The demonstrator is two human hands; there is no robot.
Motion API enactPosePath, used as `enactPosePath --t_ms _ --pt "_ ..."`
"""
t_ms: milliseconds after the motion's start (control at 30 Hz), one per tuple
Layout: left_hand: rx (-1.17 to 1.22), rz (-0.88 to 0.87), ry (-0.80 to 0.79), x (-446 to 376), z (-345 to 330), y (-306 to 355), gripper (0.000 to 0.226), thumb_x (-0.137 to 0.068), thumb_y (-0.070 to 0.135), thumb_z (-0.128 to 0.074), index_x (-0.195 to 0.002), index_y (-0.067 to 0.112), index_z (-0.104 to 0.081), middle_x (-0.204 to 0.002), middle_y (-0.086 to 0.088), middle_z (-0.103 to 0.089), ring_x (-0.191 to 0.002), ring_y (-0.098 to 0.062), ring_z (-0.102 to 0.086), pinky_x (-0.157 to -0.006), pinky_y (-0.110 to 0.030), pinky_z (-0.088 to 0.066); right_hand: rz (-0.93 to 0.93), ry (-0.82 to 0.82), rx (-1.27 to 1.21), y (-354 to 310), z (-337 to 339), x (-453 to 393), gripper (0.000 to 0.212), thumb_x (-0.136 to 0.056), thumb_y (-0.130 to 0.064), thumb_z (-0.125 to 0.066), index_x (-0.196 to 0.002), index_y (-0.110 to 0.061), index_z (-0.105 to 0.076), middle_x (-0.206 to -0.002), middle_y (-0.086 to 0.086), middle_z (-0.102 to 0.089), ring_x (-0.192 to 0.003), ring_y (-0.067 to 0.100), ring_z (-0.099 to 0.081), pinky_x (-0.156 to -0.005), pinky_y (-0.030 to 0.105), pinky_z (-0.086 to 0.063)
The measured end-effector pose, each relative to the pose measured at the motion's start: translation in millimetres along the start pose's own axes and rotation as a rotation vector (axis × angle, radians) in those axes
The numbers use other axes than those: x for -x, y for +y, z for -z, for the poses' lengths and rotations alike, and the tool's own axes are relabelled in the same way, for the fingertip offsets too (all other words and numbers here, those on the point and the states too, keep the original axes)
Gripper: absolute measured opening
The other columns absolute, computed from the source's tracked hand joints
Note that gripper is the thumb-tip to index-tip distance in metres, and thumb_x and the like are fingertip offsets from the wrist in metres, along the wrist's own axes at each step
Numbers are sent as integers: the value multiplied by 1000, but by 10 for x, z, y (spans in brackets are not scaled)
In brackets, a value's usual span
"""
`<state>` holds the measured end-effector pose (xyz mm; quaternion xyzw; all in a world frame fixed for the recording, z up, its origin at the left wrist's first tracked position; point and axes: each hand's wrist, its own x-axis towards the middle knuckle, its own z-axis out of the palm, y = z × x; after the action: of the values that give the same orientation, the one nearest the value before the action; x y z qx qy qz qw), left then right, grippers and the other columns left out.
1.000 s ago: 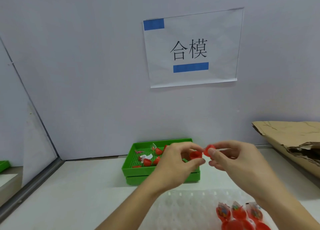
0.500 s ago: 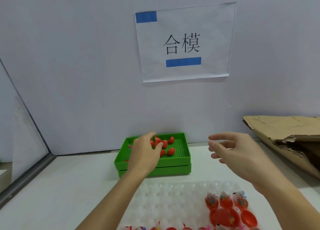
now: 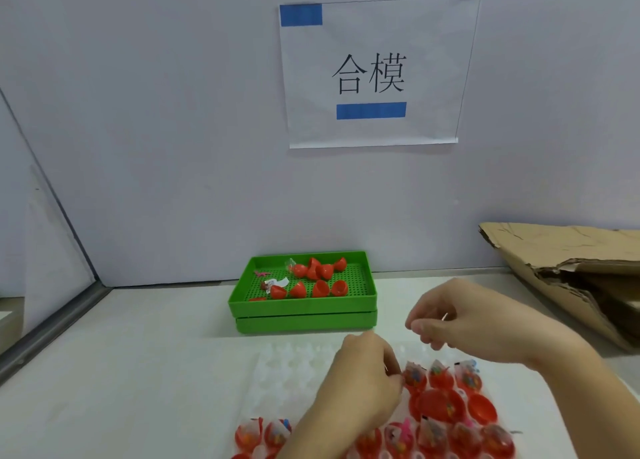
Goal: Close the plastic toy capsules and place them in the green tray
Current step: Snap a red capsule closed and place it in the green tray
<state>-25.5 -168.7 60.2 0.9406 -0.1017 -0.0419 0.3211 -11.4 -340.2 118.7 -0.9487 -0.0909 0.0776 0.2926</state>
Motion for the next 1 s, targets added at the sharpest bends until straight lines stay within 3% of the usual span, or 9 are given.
enactPosePath --t_ms 233,367,433,500,567,633,767,1000 --pt "-4 63 -65 -64 -25 -42 11 -85 25 -75 -86 15 -76 -97 -5 -71 -82 -20 -68 -69 -24 -49 25 46 -5 23 -10 -35 13 -94 -37 -61 -90 -35 -73 -77 -17 -74 -72 0 -69 -71 24 -59" --pt "12 -6 -61 -42 -17 -9 2 -88 21 -71 -86 22 -72 -92 -1 -67 -67 -12 -57 -60 -18 -43 42 70 -6 39 -5 -39 13 -95 -36 -60 -92 -34 -73 -77 -16 -74 -72 -3 -68 -67 20 -54" --pt "55 -54 -82 -21 17 19 12 -90 17 -63 -89 24 -72 -90 3 -68 -67 -8 -58 -55 -15 -43 46 85 -10 44 5 -36 14 -95 -36 -60 -92 -34 -73 -77 -15 -74 -72 -3 -68 -66 18 -53" --pt "110 -130 -133 -4 58 51 13 -89 23 -60 -94 25 -73 -89 7 -70 -73 -6 -61 -62 -18 -51 49 98 -21 40 13 -30 14 -95 -36 -60 -92 -33 -73 -78 -14 -74 -71 -2 -68 -66 18 -54" --pt "103 -180 -172 17 84 83 19 -84 39 -67 -97 26 -72 -91 11 -70 -82 -4 -62 -71 -20 -52 50 101 -35 28 20 -25 14 -95 -35 -60 -91 -33 -73 -78 -13 -74 -71 -1 -68 -68 22 -56" --pt "59 -186 -198 23 53 85 33 -77 50 -74 -99 26 -71 -94 14 -66 -83 -2 -59 -66 -16 -45 47 96 -49 14 21 -21 14 -95 -35 -60 -91 -32 -73 -78 -12 -74 -72 0 -68 -71 26 -57" --pt "32 -195 -209 27 -40 100 30 -79 43 -76 -100 22 -73 -90 12 -62 -75 0 -54 -60 -9 -36 45 95 -67 0 24 -15 14 -95 -36 -60 -92 -32 -73 -79 -11 -74 -72 1 -69 -74 29 -59" --pt "102 -184 -208 40 42 99 24 -81 44 -71 -94 24 -73 -92 12 -70 -82 -2 -62 -66 -12 -44 52 102 -175 1 46 0 14 -94 -38 -61 -90 -33 -74 -78 -14 -74 -74 6 -70 -80 43 -60"
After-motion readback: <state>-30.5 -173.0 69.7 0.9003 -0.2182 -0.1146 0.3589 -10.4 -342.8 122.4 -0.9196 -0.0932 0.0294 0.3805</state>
